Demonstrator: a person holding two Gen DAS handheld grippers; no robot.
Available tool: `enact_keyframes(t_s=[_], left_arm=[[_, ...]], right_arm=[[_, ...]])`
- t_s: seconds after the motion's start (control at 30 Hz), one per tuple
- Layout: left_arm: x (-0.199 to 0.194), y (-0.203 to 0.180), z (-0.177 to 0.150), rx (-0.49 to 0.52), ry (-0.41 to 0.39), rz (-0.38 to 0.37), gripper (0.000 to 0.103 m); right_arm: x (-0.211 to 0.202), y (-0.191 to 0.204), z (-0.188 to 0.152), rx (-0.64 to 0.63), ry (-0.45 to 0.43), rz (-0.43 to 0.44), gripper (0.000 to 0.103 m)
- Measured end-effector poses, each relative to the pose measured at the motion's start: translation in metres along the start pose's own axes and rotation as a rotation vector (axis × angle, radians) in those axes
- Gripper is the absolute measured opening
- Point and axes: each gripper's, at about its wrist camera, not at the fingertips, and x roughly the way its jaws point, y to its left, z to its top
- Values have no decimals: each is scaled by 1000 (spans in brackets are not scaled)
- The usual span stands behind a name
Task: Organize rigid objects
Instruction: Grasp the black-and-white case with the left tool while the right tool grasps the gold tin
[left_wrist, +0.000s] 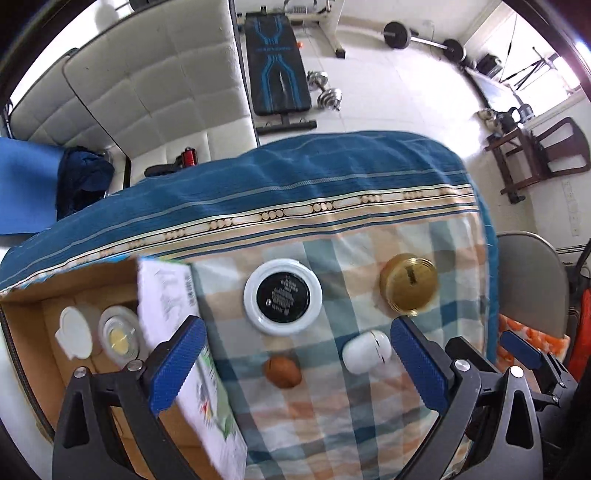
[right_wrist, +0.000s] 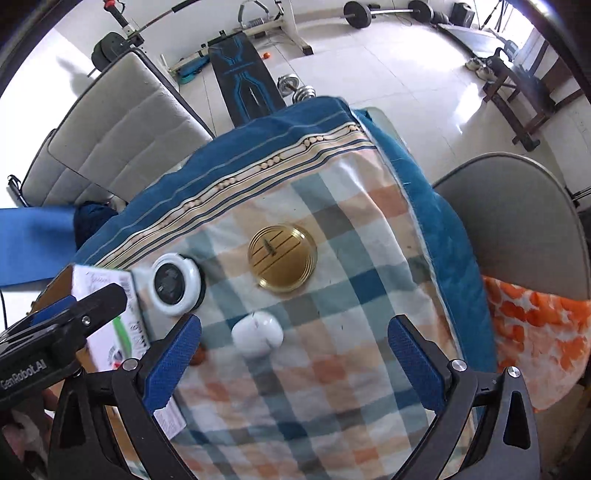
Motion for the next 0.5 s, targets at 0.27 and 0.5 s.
enact_keyframes(t_s=[0.27,0.5], left_arm=[[76,1,30,2,136,48,101],[108,4,30,21,196,92,99]], right_arm=[[80,6,27,-21,86,19,99],[118,17,29,-59,131,-29,70]])
